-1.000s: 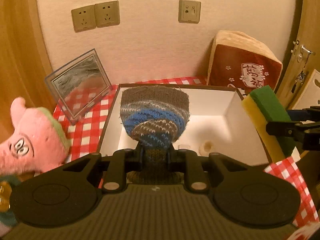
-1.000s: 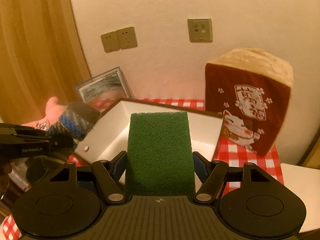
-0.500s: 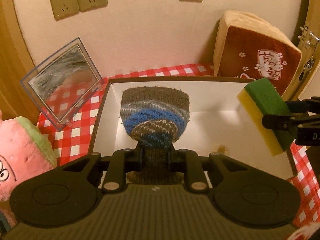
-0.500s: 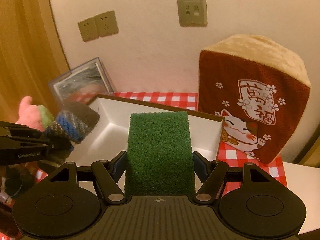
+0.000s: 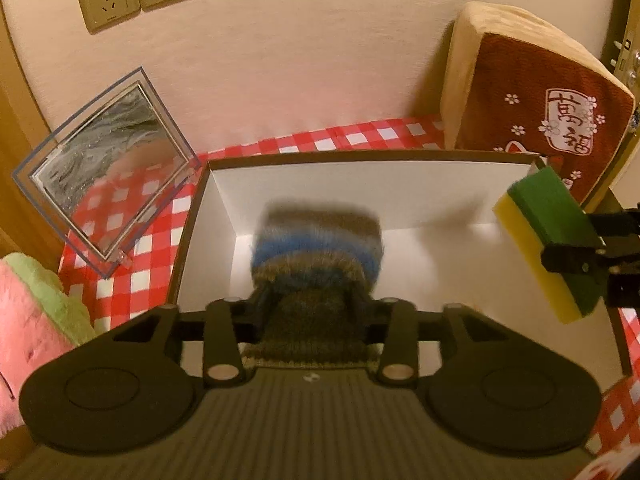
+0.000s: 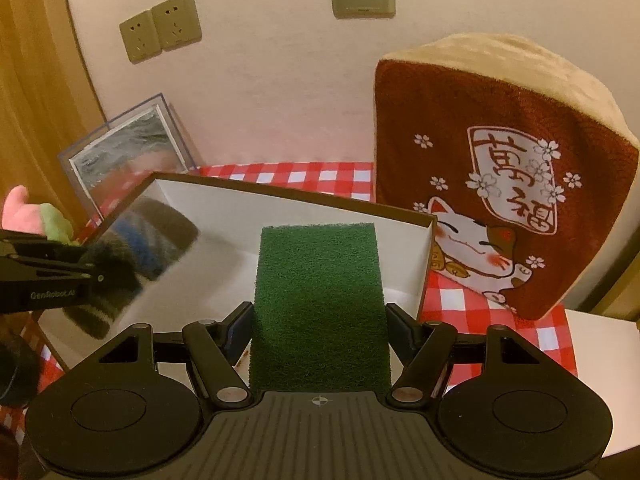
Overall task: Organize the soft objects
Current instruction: 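Lower mitten and sponge into the brown box and open both tools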
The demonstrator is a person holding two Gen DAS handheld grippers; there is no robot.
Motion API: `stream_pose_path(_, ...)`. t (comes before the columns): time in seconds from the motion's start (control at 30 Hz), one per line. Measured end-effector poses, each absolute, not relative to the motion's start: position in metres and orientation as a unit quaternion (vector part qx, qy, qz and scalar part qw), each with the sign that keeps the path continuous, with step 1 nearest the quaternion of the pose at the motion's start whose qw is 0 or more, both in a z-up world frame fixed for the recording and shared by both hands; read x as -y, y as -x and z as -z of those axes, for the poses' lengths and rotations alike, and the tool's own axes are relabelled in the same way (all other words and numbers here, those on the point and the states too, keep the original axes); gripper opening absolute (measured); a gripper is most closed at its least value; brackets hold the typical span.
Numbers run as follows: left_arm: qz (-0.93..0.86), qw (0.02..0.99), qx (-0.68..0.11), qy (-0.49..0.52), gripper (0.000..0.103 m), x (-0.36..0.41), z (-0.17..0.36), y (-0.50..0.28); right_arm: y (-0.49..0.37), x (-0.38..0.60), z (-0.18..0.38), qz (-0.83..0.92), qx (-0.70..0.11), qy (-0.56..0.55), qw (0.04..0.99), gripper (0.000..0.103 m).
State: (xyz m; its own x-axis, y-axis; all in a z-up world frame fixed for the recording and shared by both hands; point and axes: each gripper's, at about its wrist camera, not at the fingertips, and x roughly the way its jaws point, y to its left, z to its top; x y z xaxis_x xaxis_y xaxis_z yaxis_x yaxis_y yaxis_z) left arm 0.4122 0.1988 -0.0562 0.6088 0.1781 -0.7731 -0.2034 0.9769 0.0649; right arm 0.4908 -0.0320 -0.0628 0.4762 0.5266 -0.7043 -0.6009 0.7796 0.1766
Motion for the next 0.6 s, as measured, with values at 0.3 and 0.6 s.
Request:
stream_pose_path(0.3,-0.114,0.895,-0.432,0.02,0.045,-0.2071,0.0566,-0.4149,-0.4958,0.0297,0.066,-0.325,-0.397,0.048,0.857,0.069)
stream_pose_path(0.6,-0.116,0.895,-0.43,0.027,0.045,-0.2087,0.0532,-0.4094,-0.5008,0.0274,0.0645,-0.323,-0.383,0.049,0.864,0.069)
